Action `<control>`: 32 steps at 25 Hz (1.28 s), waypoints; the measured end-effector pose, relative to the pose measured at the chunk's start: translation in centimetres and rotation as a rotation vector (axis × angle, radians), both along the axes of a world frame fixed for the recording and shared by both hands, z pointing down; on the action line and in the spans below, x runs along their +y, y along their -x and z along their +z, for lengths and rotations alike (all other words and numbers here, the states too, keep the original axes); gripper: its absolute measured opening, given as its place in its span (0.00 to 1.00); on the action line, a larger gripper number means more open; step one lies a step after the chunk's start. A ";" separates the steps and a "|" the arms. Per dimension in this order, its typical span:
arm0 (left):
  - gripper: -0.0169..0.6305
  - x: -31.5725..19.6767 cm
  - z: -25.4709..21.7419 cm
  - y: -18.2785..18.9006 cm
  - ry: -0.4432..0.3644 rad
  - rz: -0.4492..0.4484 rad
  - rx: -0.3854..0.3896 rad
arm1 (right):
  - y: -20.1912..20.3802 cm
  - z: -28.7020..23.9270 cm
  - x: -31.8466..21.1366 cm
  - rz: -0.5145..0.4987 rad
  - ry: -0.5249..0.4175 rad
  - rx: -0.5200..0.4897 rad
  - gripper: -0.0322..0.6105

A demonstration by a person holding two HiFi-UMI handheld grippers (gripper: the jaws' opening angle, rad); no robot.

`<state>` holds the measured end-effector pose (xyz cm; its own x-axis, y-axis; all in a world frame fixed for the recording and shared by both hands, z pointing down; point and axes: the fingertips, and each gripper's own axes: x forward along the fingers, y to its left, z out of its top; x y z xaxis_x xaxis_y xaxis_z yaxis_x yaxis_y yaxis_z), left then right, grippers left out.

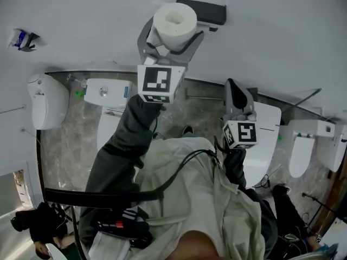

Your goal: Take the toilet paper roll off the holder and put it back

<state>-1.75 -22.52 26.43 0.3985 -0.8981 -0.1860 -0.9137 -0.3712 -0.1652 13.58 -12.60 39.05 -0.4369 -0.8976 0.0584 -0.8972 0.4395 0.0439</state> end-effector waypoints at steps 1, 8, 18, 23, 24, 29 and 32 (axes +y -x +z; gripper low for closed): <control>0.77 1.1 0.4 1.3 0.006 -0.007 0.006 | 0.9 -0.2 0.2 -0.003 -0.006 0.004 0.05; 0.77 8.1 1.4 8.8 0.027 -0.048 0.041 | 6.9 -1.2 2.3 -0.031 -0.034 0.024 0.05; 0.77 14.2 4.0 12.3 0.045 0.015 0.086 | 12.2 -1.8 5.8 -0.007 -0.062 0.059 0.05; 0.77 15.0 5.5 12.0 0.069 0.064 0.089 | 11.9 -1.8 7.0 0.056 -0.065 0.037 0.05; 0.77 15.0 5.6 12.0 0.068 0.070 0.093 | 11.8 -1.8 7.1 0.068 -0.063 0.033 0.05; 0.77 14.8 5.8 12.7 0.058 0.081 0.105 | 12.2 -1.9 6.9 0.082 -0.066 0.045 0.05; 0.77 14.9 6.2 13.4 0.063 0.074 0.114 | 12.8 -1.7 6.6 0.071 -0.064 0.051 0.05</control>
<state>-15.16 -7.64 32.67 0.4439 -0.8781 -0.1787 -0.8948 -0.4450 -0.0359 0.76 -5.97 37.30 -0.3696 -0.9289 0.0210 -0.9219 0.3694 0.1165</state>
